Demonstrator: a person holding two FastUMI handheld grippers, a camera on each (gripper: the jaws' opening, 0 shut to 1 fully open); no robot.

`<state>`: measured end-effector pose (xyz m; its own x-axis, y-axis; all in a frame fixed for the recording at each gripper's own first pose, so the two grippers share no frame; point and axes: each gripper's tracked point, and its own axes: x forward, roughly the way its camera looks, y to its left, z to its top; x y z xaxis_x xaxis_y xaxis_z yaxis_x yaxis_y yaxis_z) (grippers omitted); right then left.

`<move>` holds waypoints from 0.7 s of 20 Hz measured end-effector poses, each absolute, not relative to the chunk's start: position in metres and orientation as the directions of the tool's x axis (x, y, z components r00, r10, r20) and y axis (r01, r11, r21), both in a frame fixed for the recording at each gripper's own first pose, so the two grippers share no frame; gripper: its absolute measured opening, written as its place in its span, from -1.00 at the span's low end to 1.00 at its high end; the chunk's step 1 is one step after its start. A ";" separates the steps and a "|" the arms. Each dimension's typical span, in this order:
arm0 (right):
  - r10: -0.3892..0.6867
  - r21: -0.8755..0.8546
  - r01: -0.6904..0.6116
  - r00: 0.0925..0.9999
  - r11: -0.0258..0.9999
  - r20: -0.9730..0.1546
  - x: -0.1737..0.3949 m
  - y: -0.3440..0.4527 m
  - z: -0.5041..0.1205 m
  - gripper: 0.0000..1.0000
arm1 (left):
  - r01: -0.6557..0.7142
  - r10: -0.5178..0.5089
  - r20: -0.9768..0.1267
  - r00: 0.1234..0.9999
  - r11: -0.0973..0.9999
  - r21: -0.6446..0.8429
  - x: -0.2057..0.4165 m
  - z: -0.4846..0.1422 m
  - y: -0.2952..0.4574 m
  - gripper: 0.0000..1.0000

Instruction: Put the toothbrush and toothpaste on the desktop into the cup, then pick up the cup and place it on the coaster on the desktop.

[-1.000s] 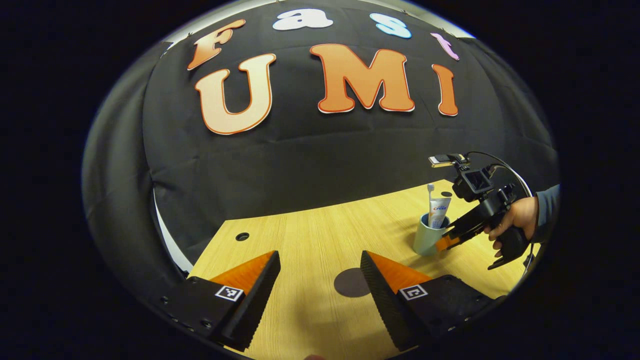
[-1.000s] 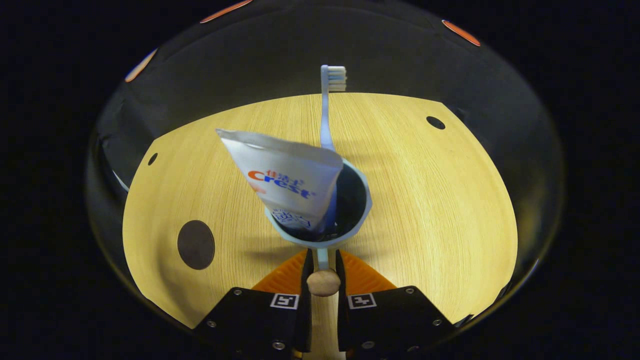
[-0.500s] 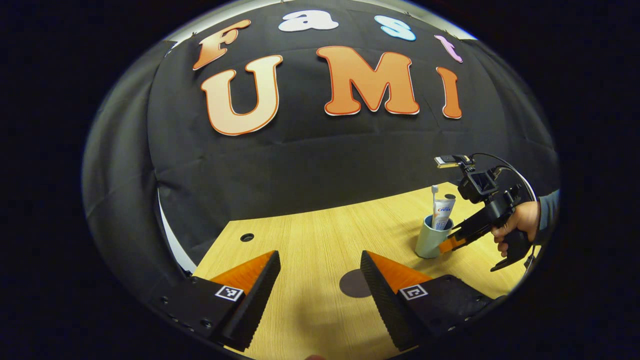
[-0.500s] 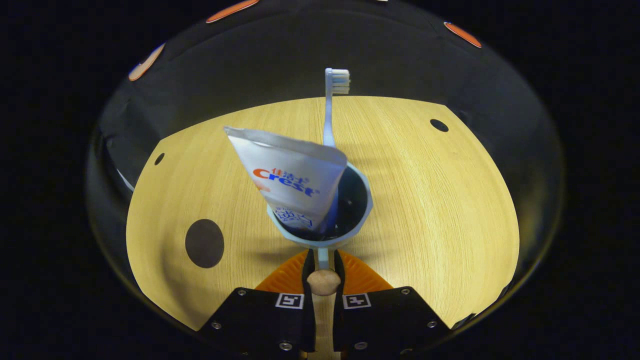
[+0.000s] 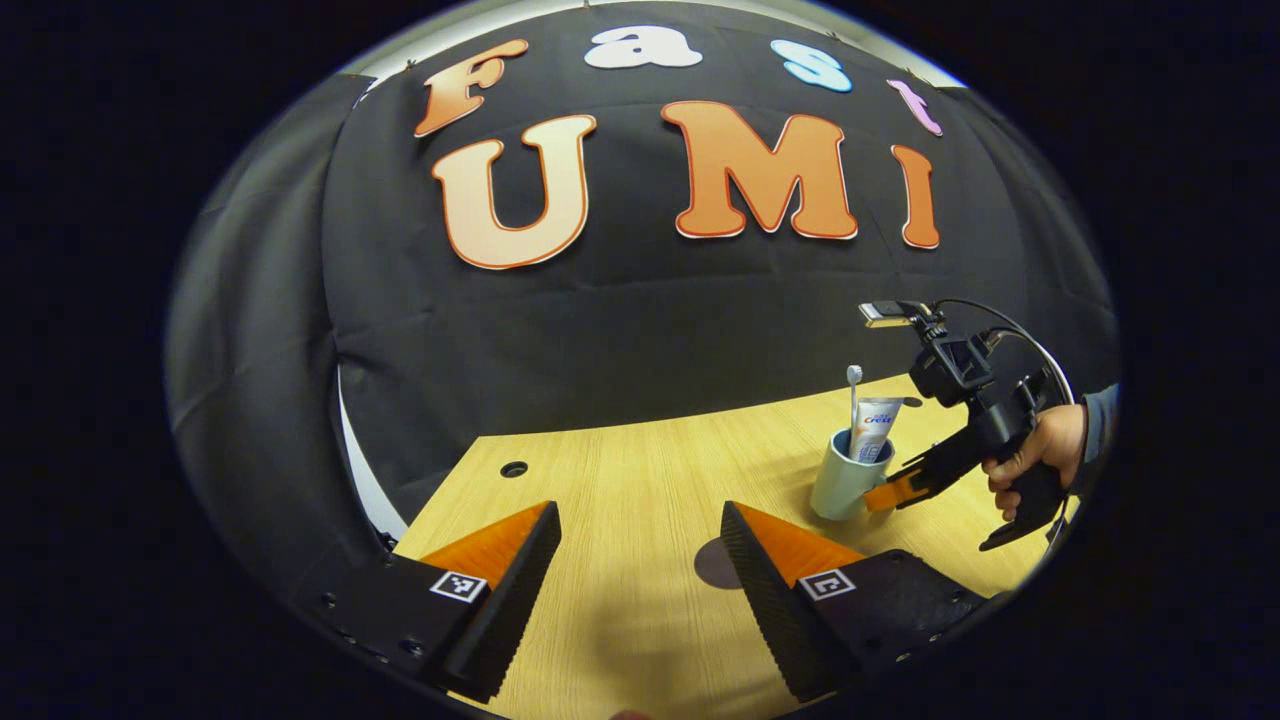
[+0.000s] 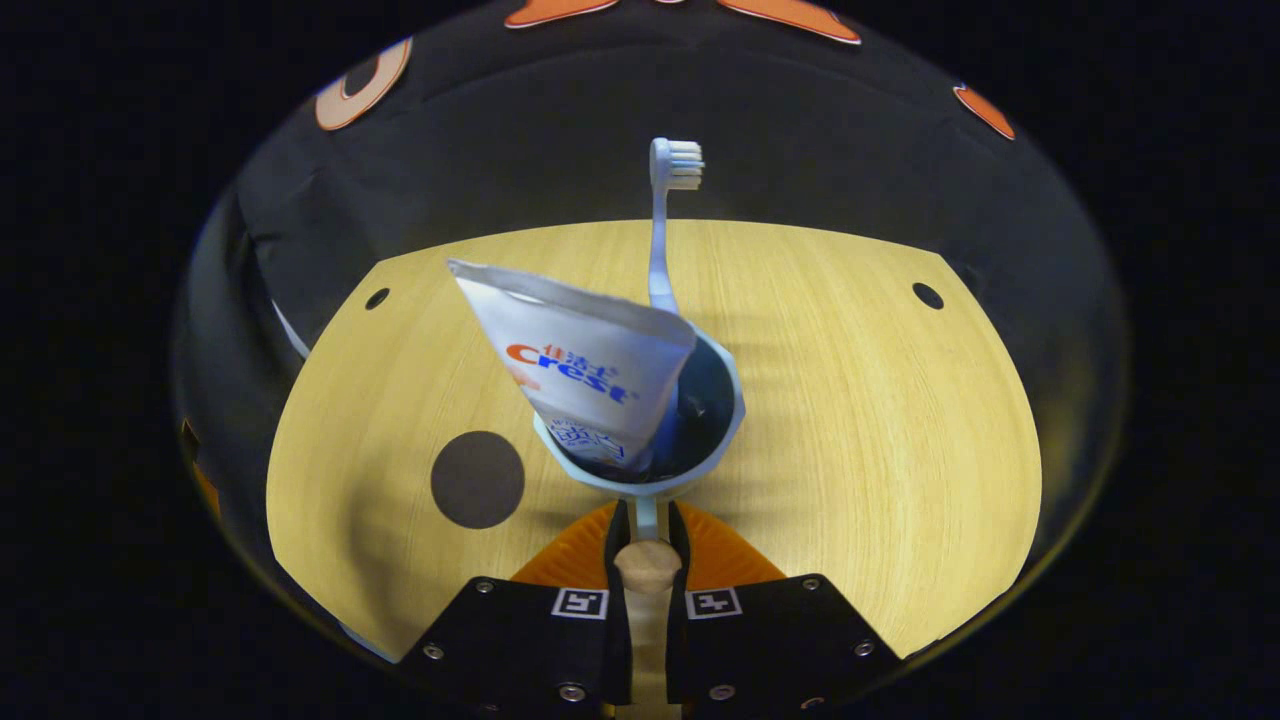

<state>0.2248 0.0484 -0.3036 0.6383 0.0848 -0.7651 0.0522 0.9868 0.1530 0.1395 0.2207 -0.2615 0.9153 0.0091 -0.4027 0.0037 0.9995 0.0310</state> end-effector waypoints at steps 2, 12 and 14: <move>0.109 0.156 0.017 0.640 0.988 -0.761 0.225 0.049 -0.306 -0.72 | -0.017 0.026 -0.399 0.917 1.000 0.027 0.134 -0.260 0.228 0.94; 0.190 0.129 -0.143 0.615 0.981 -0.765 0.225 0.043 -0.309 -0.72 | -0.121 0.120 -0.410 0.904 0.992 0.024 0.104 -0.265 0.273 0.94; 0.193 0.120 -0.160 0.605 0.980 -0.772 0.224 0.041 -0.308 -0.72 | -0.136 0.134 -0.415 0.900 0.990 0.024 0.100 -0.267 0.282 0.94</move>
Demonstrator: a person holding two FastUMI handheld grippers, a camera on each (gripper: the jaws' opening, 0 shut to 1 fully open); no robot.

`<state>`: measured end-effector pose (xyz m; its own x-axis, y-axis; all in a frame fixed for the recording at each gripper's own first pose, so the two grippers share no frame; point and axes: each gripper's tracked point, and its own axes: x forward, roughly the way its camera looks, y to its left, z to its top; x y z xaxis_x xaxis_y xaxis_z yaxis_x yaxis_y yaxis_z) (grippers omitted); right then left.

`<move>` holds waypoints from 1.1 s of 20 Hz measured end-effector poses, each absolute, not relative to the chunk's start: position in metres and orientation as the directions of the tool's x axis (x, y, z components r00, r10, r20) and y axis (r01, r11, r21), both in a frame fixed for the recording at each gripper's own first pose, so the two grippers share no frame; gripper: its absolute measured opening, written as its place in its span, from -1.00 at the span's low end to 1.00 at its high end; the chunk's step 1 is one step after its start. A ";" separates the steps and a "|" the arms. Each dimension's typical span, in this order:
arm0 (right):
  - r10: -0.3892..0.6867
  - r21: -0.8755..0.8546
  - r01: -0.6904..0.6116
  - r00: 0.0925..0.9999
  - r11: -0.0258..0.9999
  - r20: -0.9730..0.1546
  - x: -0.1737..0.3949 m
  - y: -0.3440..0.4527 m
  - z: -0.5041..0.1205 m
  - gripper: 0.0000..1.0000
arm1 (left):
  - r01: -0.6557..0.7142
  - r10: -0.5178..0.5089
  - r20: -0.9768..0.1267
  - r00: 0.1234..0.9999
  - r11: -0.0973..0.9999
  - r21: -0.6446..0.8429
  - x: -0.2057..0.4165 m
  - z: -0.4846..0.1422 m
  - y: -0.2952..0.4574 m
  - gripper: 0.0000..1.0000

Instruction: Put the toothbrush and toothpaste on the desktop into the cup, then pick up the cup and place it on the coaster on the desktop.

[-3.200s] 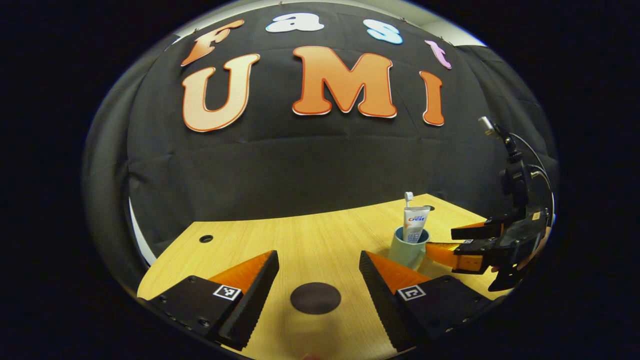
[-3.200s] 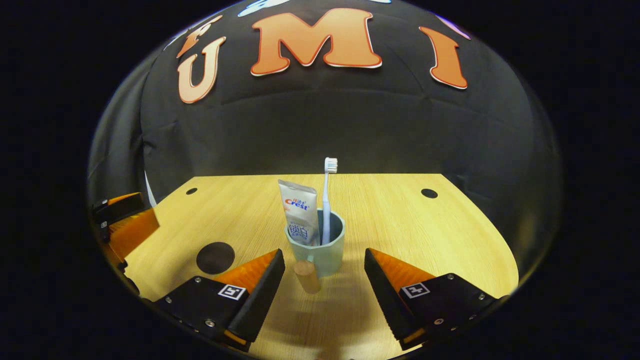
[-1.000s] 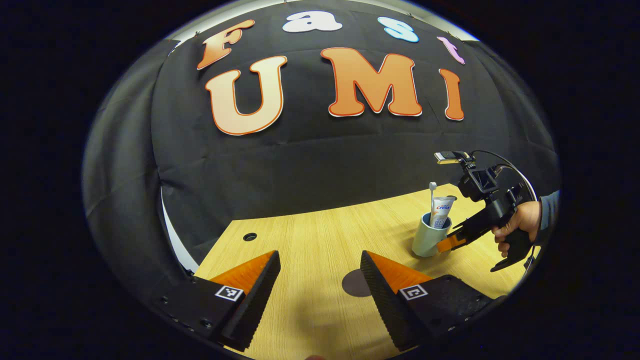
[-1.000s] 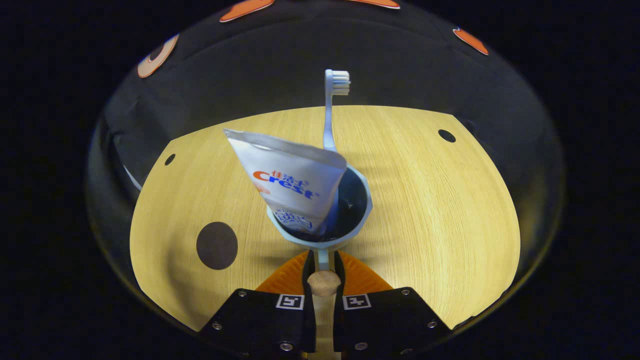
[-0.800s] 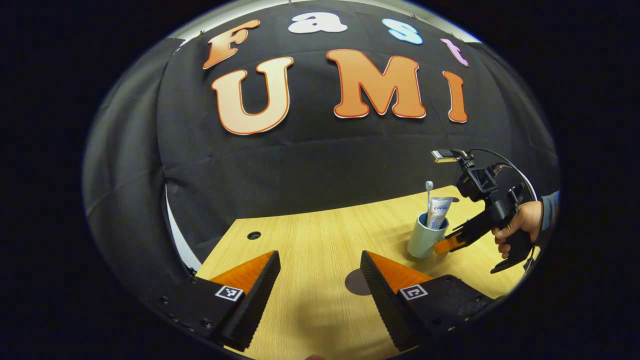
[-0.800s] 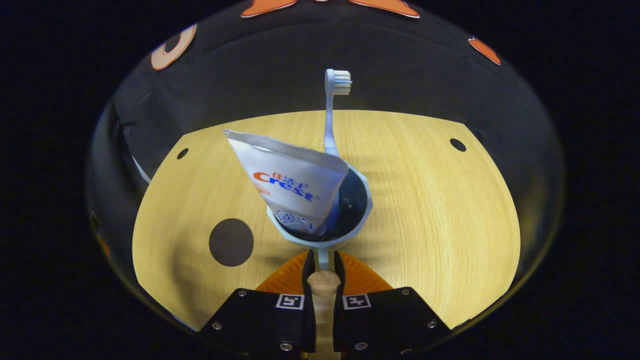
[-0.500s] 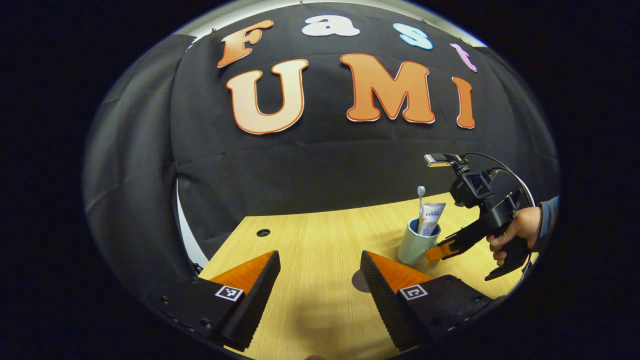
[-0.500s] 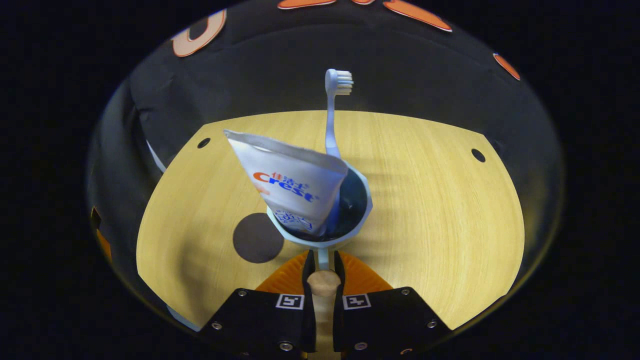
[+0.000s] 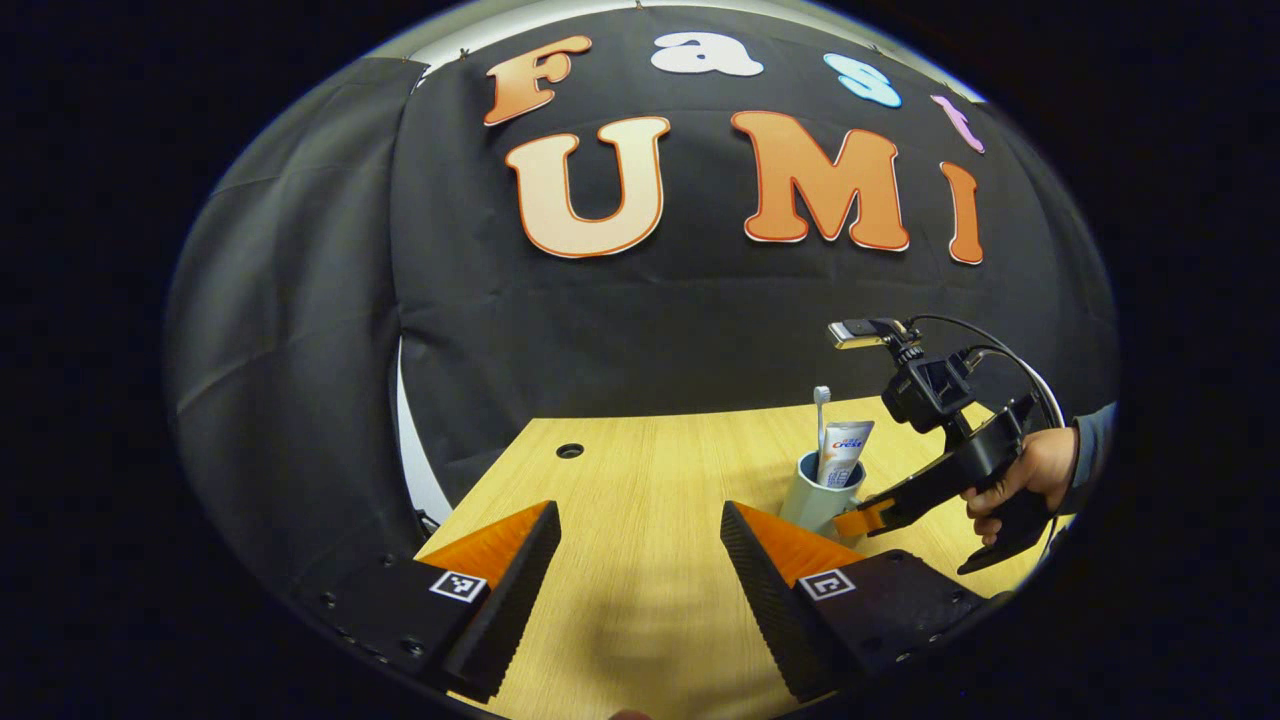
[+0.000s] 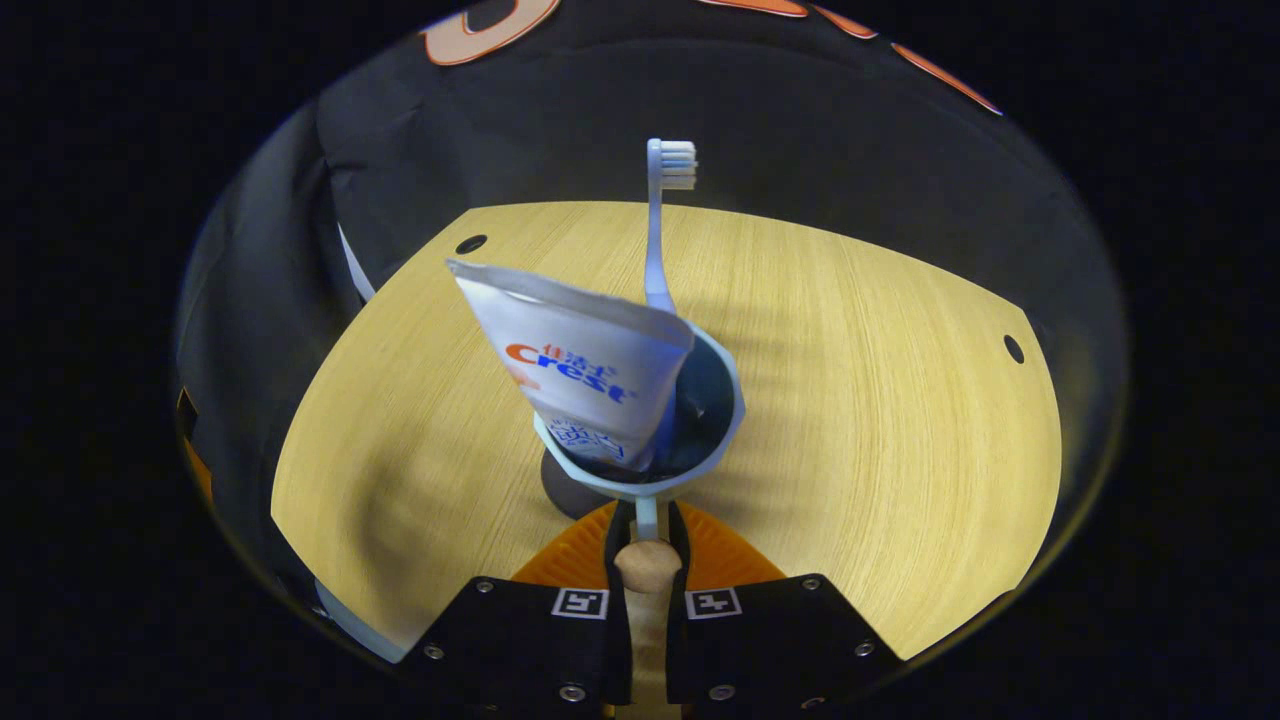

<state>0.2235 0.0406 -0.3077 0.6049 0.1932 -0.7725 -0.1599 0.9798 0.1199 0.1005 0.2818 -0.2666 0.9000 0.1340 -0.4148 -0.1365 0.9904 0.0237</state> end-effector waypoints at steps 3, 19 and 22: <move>0.191 0.103 -0.178 0.601 0.979 -0.776 0.224 0.038 -0.308 -0.72 | -0.156 0.152 -0.419 0.895 0.987 0.025 0.097 -0.270 0.291 0.94; 0.238 0.126 -0.210 0.696 0.970 -0.678 0.213 0.019 -0.266 0.22 | -0.148 0.157 -0.400 0.903 0.988 0.052 0.093 -0.253 0.280 0.94; 0.260 0.151 -0.212 0.757 0.965 -0.599 0.199 -0.001 -0.237 0.65 | -0.147 0.155 -0.370 0.916 0.988 0.049 0.095 -0.236 0.262 0.94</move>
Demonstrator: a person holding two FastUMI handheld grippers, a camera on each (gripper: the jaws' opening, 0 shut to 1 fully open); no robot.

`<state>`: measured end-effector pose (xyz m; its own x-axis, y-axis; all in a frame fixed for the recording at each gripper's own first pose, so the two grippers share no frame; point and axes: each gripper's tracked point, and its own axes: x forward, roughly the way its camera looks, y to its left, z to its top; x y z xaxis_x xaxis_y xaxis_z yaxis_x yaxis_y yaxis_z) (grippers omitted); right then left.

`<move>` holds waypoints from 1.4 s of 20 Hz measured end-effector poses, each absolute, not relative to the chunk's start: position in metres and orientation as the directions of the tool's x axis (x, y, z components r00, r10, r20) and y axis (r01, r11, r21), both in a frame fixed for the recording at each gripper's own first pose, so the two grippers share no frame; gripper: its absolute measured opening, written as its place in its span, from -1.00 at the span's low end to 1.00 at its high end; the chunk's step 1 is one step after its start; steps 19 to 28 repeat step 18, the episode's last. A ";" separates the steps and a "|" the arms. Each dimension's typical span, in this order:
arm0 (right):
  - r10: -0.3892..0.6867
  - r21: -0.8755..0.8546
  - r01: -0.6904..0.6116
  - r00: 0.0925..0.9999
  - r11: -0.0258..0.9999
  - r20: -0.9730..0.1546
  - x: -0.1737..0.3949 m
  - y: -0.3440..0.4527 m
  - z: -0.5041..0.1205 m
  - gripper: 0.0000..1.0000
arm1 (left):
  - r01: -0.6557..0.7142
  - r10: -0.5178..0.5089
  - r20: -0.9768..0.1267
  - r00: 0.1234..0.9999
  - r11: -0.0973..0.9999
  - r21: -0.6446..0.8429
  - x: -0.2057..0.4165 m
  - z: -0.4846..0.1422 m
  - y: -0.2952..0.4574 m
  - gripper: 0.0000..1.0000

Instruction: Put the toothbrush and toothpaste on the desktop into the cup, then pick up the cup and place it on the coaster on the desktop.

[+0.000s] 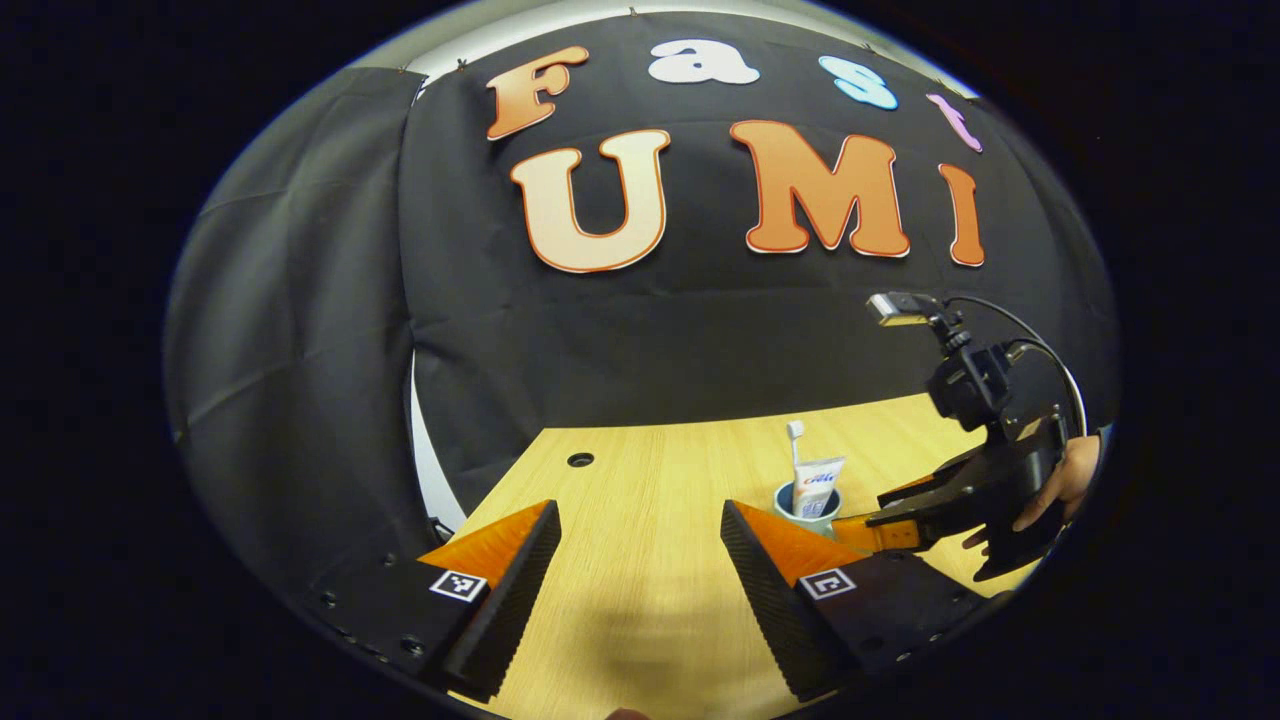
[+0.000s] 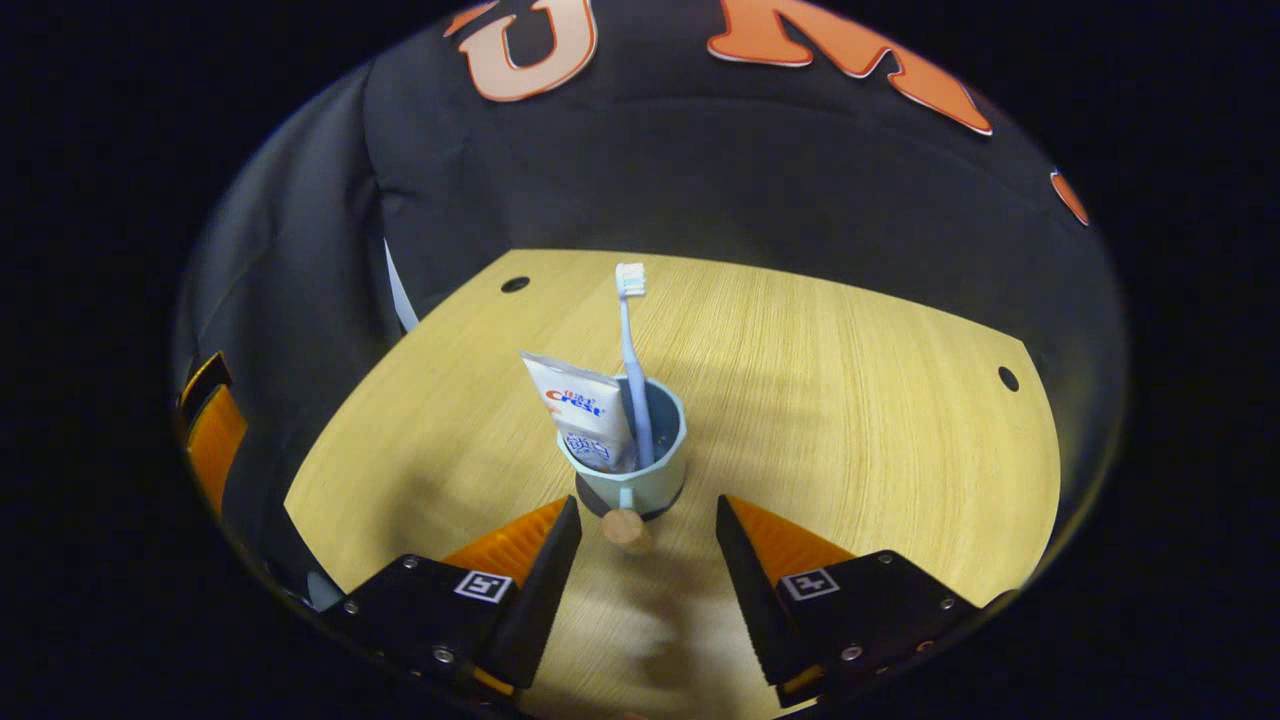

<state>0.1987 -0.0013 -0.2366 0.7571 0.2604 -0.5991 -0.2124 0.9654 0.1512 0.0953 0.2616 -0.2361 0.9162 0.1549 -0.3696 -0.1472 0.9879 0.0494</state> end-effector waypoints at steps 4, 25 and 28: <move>0.255 0.165 -0.198 0.830 0.966 -0.496 0.174 -0.039 -0.198 0.78 | -0.126 0.130 -0.326 0.937 0.992 0.033 0.097 -0.210 0.228 0.94; 0.023 0.045 -0.023 1.000 0.999 0.001 0.087 -0.173 -0.061 0.82 | -0.026 0.027 -0.096 0.995 1.000 0.016 0.085 -0.100 0.128 0.94; 0.023 0.045 -0.023 1.000 0.999 0.001 0.087 -0.173 -0.061 0.82 | -0.026 0.027 -0.096 0.995 1.000 0.016 0.085 -0.100 0.128 0.94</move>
